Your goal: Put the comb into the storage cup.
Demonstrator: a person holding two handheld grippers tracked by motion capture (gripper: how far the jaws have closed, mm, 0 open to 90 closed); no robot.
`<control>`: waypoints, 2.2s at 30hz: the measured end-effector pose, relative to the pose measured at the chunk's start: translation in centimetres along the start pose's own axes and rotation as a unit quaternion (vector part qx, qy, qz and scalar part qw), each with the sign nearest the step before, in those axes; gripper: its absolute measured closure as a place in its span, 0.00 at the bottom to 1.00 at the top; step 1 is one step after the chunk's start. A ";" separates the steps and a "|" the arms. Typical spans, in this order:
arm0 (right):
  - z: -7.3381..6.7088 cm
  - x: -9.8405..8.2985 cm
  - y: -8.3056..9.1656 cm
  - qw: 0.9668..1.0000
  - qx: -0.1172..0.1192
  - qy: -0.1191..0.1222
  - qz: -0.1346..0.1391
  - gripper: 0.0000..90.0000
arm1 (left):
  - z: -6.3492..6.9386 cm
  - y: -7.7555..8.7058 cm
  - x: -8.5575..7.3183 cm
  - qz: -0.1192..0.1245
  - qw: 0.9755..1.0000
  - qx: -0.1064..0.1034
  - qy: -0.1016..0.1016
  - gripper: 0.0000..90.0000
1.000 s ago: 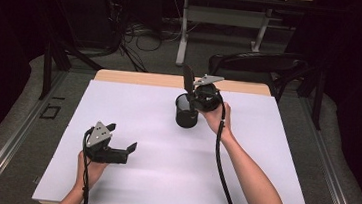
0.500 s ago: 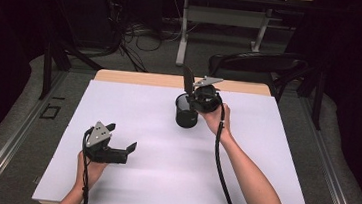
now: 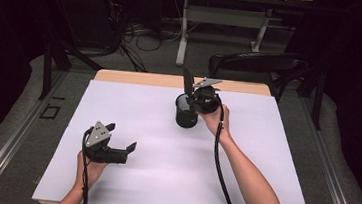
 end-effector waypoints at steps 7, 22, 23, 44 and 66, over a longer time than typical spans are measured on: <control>0.0 -0.1 -0.3 1.000 0.000 -0.001 -0.006 0.81 | 0.0 0.0 0.0 0.000 1.000 0.000 -0.001 0.00; 0.0 -0.5 -0.9 1.000 0.002 -0.006 -0.022 0.81 | 0.0 0.0 0.0 0.000 1.000 0.000 0.001 0.00; 0.0 -0.6 -1.0 1.000 0.001 -0.008 -0.023 0.81 | 0.0 0.0 0.0 0.000 1.000 0.000 0.001 0.00; 0.1 -0.4 -0.9 1.000 0.004 -0.013 -0.023 0.63 | 0.0 -0.1 0.0 0.000 1.000 -0.002 0.000 0.00; 0.1 0.4 2.9 0.998 0.053 -0.017 0.002 0.17 | 0.0 0.1 0.0 0.001 1.000 0.000 -0.002 0.00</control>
Point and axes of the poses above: each handheld gripper's, and its own axes: y roughly backward along the jaws, x roughly out of its top, z roughly to its right, the point moved 1 cm from there along -y, roughly forward along the jaws, and after that the axes turned 12 degrees about y, right-handed, at the moved point
